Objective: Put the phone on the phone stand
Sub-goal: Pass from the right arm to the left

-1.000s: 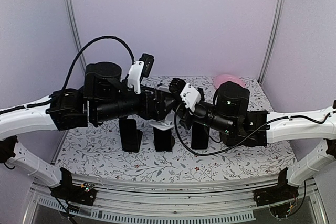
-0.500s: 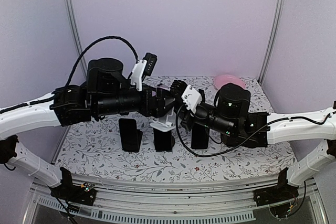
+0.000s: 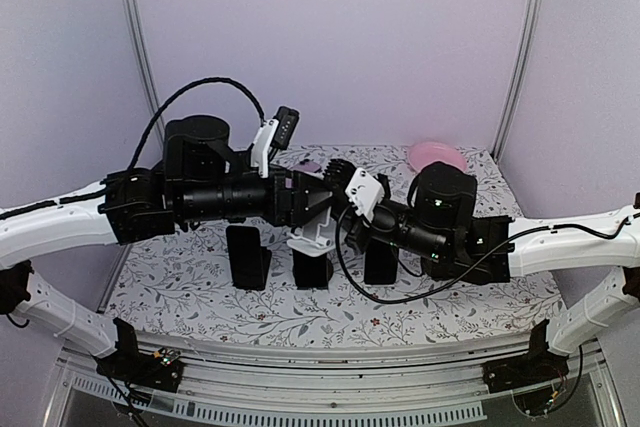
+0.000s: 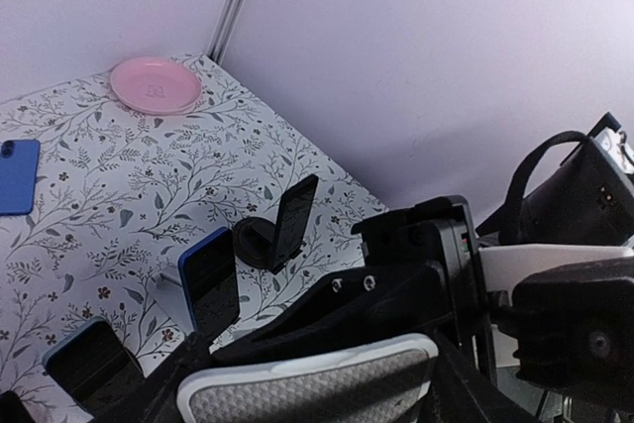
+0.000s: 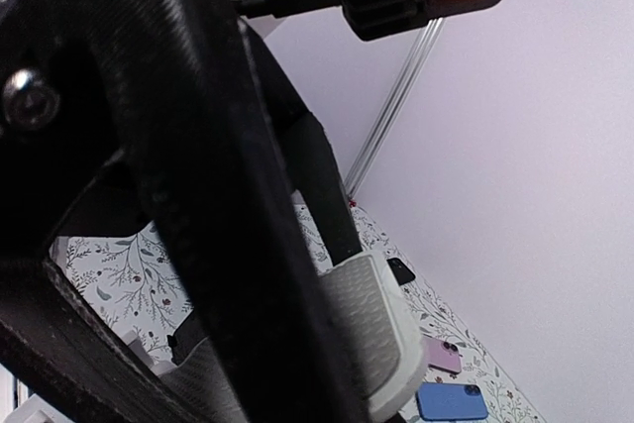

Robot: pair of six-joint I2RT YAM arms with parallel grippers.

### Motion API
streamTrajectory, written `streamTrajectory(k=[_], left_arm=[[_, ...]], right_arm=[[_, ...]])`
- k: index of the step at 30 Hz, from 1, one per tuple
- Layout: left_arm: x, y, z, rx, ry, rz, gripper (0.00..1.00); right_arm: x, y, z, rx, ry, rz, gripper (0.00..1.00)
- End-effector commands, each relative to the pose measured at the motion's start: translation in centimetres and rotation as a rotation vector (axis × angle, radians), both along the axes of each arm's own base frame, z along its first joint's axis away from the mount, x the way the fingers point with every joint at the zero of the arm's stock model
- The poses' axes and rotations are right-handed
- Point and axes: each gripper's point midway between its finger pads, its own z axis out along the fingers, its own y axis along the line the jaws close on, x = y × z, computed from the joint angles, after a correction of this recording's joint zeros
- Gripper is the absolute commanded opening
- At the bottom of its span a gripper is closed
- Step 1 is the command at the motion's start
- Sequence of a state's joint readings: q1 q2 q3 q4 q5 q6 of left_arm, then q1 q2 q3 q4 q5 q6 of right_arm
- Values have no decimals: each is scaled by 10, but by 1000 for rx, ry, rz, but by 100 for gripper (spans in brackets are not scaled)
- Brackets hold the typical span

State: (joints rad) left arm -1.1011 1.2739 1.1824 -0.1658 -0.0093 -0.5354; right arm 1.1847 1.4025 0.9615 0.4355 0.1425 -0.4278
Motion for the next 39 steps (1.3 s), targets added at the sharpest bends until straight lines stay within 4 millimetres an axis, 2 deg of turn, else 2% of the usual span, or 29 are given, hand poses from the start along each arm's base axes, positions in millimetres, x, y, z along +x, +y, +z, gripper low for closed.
streamTrajectory(k=[1, 6, 7, 9, 11, 17, 21, 25, 28, 39], left_arm=[[27, 28, 5, 18, -36, 136, 59], [31, 31, 1, 60, -62, 159, 55], [31, 32, 1, 65, -67, 160, 59], [32, 33, 1, 77, -72, 163, 80], [33, 34, 2, 79, -74, 171, 83], [33, 37, 2, 79, -80, 181, 75], [32, 33, 1, 79, -80, 164, 63], [30, 32, 5, 61, -82, 154, 47], [29, 33, 10, 47, -85, 153, 44], [29, 50, 30, 1, -123, 195, 36]], right_arm=[[-6, -5, 35, 86, -26, 9, 2], [-3, -2, 33, 65, 1, 5, 2], [-3, -1, 33, 61, 5, 6, 2], [-3, 1, 33, 56, 14, 9, 2], [-3, 1, 33, 54, 15, 10, 2], [-1, 0, 33, 54, 15, -1, 2], [-1, 1, 31, 49, 19, -3, 2], [-1, 2, 30, 49, 26, -1, 2], [0, 1, 31, 53, 33, -8, 3], [6, -4, 31, 73, 78, -48, 54]])
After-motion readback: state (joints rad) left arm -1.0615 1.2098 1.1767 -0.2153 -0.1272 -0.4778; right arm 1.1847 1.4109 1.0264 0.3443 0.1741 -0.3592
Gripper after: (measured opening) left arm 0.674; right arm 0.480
